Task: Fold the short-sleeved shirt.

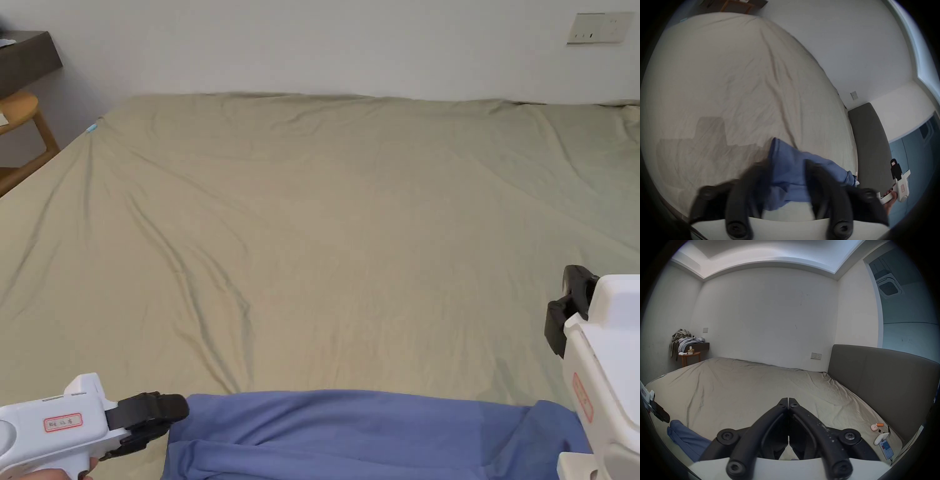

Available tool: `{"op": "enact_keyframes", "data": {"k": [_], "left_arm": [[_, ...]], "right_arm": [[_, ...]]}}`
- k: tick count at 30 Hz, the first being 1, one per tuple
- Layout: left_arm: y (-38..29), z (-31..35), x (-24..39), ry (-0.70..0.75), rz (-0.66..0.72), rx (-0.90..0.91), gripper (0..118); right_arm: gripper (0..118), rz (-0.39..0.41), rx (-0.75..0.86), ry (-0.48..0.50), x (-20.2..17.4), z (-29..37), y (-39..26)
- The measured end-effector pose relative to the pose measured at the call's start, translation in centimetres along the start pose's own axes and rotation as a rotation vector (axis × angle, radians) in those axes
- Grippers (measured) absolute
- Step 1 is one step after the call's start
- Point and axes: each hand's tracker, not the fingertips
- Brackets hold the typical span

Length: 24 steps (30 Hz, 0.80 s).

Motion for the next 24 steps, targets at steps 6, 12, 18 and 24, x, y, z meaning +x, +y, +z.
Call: {"op": "enact_keyframes", "data": {"k": [6,12,18,24], "left_arm": [[-0.9,-2.5,0.0,-0.026,0.000,-0.072,93],[-1.7,-4.2,0.1,-0.014,-0.049,-0.072,74],[-3.4,-5.4,2.9,0.048,-0.141,-0.108,13],[-0.9,-3.0,3.5,0.109,-0.256,-0.045,9]], "right_arm": [[1,0.008,-0.039,0.005,-0.8,-0.8,-0.8],[1,0.006,-0.051,-0.003,-0.6,-1.1,-0.9],[1,-0.004,-0.054,-0.011,0.3,-1.0,-1.0],[1,-0.010,-0.049,-0.022,1.3,-0.8,-0.6]]}}
